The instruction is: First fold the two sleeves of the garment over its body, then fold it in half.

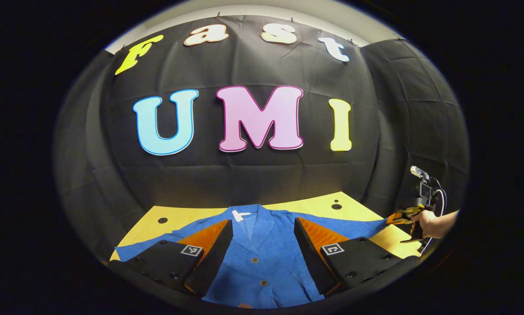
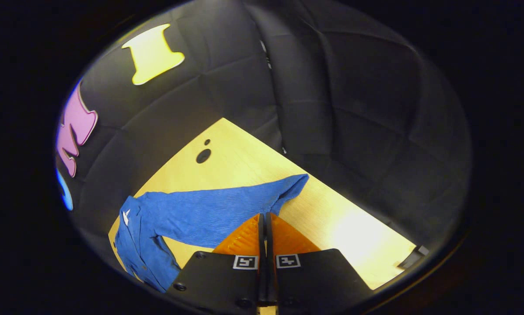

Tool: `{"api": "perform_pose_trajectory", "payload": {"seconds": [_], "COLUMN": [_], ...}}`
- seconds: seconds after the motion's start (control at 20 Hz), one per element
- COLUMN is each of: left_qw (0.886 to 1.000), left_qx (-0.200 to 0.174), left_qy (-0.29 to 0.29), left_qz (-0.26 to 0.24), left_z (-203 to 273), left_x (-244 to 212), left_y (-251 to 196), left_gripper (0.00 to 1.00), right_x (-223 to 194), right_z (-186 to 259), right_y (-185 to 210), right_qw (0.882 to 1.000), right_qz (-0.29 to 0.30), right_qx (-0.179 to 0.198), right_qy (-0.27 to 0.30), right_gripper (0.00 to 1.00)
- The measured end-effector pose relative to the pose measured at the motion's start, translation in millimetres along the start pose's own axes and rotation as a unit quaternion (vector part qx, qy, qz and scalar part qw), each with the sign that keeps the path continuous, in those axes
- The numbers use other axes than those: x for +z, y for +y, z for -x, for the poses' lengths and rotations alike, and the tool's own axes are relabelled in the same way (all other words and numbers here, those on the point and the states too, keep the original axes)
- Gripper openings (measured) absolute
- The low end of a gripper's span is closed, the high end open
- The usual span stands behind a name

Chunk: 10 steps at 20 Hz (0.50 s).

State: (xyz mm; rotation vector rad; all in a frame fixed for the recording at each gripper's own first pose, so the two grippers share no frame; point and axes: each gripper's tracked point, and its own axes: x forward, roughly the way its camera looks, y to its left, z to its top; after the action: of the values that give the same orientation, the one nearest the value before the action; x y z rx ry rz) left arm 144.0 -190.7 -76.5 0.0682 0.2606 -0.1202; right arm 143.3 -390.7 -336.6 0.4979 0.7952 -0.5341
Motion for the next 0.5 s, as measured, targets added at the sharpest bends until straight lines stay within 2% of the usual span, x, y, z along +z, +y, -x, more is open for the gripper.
{"api": "perform_pose_trajectory", "payload": {"seconds": [0.25, 0.5], "left_qw": [0.999, 0.994], "left_qx": [0.038, 0.099], "left_qy": [-0.002, 0.008], "left_qz": [0.019, 0.050], "left_z": [20, 51], "left_x": [-9, -28], "left_y": [37, 92], "left_gripper": [0.81, 0.81], "right_x": [21, 1], "right_z": [16, 31], "right_y": [119, 246], "right_qw": [0.994, 0.980], "right_qz": [0.068, 0.111], "right_qx": [0.083, 0.164], "right_qy": [-0.018, -0.008], "right_gripper": [0.01, 0.01]}}
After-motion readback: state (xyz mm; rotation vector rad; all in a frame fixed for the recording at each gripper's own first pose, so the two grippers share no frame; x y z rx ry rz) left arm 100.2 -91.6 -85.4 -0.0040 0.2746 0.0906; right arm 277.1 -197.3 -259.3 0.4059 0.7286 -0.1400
